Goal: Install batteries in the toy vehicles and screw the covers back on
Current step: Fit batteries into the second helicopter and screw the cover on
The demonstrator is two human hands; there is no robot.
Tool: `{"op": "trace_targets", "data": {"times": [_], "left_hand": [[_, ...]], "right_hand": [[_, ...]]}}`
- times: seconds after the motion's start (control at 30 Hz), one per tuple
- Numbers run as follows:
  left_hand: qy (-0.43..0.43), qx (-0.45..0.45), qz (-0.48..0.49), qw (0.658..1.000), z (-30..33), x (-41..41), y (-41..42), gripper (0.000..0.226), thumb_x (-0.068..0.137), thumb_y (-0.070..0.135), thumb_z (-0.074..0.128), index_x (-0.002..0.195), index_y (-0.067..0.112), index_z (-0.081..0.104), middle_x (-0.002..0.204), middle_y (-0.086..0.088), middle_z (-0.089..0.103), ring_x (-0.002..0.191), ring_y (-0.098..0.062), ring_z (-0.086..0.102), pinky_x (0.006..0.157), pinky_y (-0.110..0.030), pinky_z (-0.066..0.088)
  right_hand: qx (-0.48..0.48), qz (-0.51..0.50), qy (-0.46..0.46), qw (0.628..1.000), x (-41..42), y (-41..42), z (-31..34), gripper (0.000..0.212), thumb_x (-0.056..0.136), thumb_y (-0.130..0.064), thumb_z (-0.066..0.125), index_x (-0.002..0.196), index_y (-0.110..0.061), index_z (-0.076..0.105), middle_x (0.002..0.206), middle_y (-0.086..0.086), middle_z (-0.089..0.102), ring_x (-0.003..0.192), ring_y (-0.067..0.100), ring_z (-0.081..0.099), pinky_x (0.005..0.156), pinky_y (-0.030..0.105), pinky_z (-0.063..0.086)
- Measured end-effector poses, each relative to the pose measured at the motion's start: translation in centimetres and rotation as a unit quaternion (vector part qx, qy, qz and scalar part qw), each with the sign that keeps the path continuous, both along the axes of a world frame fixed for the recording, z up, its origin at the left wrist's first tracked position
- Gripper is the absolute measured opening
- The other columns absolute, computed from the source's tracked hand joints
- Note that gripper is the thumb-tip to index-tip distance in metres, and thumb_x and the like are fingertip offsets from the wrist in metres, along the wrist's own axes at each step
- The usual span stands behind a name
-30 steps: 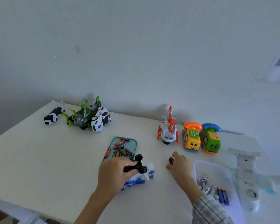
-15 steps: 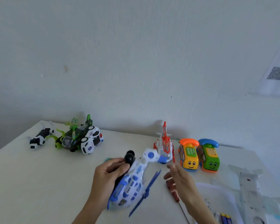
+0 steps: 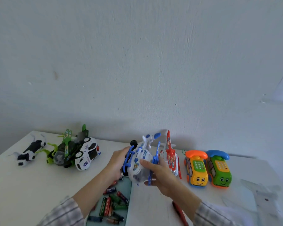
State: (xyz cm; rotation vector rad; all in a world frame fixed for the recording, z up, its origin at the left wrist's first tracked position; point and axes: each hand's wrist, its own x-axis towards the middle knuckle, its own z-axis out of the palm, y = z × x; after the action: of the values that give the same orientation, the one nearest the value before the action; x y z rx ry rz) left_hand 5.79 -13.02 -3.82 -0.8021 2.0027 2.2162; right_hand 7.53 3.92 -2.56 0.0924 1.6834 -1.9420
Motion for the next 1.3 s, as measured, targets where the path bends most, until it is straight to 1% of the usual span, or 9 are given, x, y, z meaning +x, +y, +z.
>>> {"op": "trace_targets", "data": {"times": [0.13, 0.4, 0.53, 0.67, 0.9, 1.0, 1.07, 1.2, 1.3], "left_hand": [[-0.022, -0.044, -0.009, 0.999, -1.5, -3.0, -0.4, 0.032, 0.095, 0.023, 0.051, 0.077, 0.0, 0.063, 0.071, -0.016, 0.057, 0.058, -0.025, 0.044, 0.051, -0.034, 0.032], [-0.041, -0.046, -0.038, 0.997, -3.9, -5.0, 0.2, 0.04, 0.097, 0.029, 0.048, 0.062, 0.011, 0.055, 0.044, -0.001, 0.05, 0.032, -0.012, 0.038, 0.036, -0.015, 0.024], [-0.049, -0.048, -0.067, 0.995, -4.5, -5.2, -0.8, 0.036, 0.096, 0.028, 0.049, 0.085, 0.001, 0.069, 0.079, -0.019, 0.066, 0.067, -0.025, 0.06, 0.061, -0.03, 0.043], [-0.053, -0.063, -0.09, 0.993, -4.2, -5.3, -1.5, 0.035, 0.097, 0.025, 0.049, 0.1, -0.003, 0.069, 0.092, -0.022, 0.069, 0.076, -0.028, 0.064, 0.065, -0.031, 0.05], [-0.034, -0.143, -0.123, 0.982, -4.0, -3.2, -2.7, 0.023, 0.097, 0.021, 0.048, 0.088, 0.01, 0.066, 0.098, -0.013, 0.064, 0.092, -0.028, 0.059, 0.08, -0.034, 0.044], [0.031, -0.266, -0.103, 0.958, -3.6, -1.4, -4.7, 0.026, 0.095, 0.016, 0.056, 0.119, 0.011, 0.063, 0.115, -0.005, 0.062, 0.107, -0.019, 0.057, 0.093, -0.031, 0.044], [0.094, -0.354, -0.055, 0.929, -3.3, 0.1, -6.5, 0.028, 0.09, 0.008, 0.061, 0.118, 0.008, 0.064, 0.113, -0.006, 0.064, 0.099, -0.016, 0.059, 0.088, -0.026, 0.043], [0.126, -0.539, 0.056, 0.831, -3.8, 2.5, -10.9, 0.034, 0.076, 0.001, 0.074, 0.11, 0.005, 0.067, 0.108, -0.013, 0.06, 0.1, -0.031, 0.055, 0.083, -0.038, 0.046], [0.037, -0.598, 0.023, 0.801, -4.9, 3.4, -14.0, 0.054, 0.072, 0.01, 0.079, 0.121, 0.002, 0.057, 0.111, -0.021, 0.056, 0.104, -0.039, 0.05, 0.081, -0.045, 0.044]], "right_hand": [[0.05, -0.074, 0.036, 0.995, -2.4, -2.0, -0.8, 0.054, 0.073, -0.024, 0.082, 0.111, -0.014, 0.043, 0.091, 0.01, 0.066, 0.059, 0.016, 0.063, 0.045, 0.024, 0.045], [0.155, -0.05, 0.138, 0.977, -5.0, -3.6, -2.2, 0.031, 0.081, -0.014, 0.07, 0.093, -0.029, 0.046, 0.08, -0.006, 0.057, 0.067, 0.008, 0.057, 0.052, 0.019, 0.044], [0.16, -0.059, 0.168, 0.971, -4.7, -4.0, -3.2, 0.032, 0.079, -0.019, 0.073, 0.092, -0.033, 0.048, 0.079, -0.01, 0.061, 0.066, 0.006, 0.059, 0.055, 0.021, 0.05], [0.162, -0.075, 0.2, 0.963, -4.3, -4.7, -3.6, 0.027, 0.079, -0.02, 0.073, 0.099, -0.025, 0.056, 0.085, 0.001, 0.068, 0.072, 0.012, 0.063, 0.066, 0.027, 0.054], [0.142, -0.097, 0.222, 0.96, -3.1, -3.9, -4.1, 0.034, 0.083, -0.037, 0.07, 0.111, -0.026, 0.054, 0.094, -0.009, 0.064, 0.083, 0.002, 0.063, 0.064, 0.013, 0.049], [0.156, -0.133, 0.259, 0.944, -1.3, -3.3, -5.7, 0.057, 0.074, -0.071, 0.057, 0.114, -0.03, 0.052, 0.11, -0.011, 0.056, 0.098, 0.002, 0.055, 0.08, 0.022, 0.049], [0.173, -0.15, 0.27, 0.935, 0.0, -2.9, -7.0, 0.066, 0.068, -0.081, 0.044, 0.113, -0.033, 0.047, 0.111, -0.013, 0.051, 0.1, 0.004, 0.052, 0.083, 0.026, 0.047], [0.266, -0.14, 0.3, 0.906, 2.1, -2.6, -9.8, 0.075, 0.072, -0.079, 0.025, 0.121, -0.025, 0.042, 0.112, -0.01, 0.047, 0.103, 0.012, 0.05, 0.082, 0.027, 0.043], [0.392, -0.07, 0.37, 0.839, 3.1, -2.0, -11.7, 0.047, 0.09, -0.055, 0.039, 0.124, -0.023, 0.045, 0.112, -0.015, 0.046, 0.108, 0.013, 0.052, 0.086, 0.028, 0.043]]}}
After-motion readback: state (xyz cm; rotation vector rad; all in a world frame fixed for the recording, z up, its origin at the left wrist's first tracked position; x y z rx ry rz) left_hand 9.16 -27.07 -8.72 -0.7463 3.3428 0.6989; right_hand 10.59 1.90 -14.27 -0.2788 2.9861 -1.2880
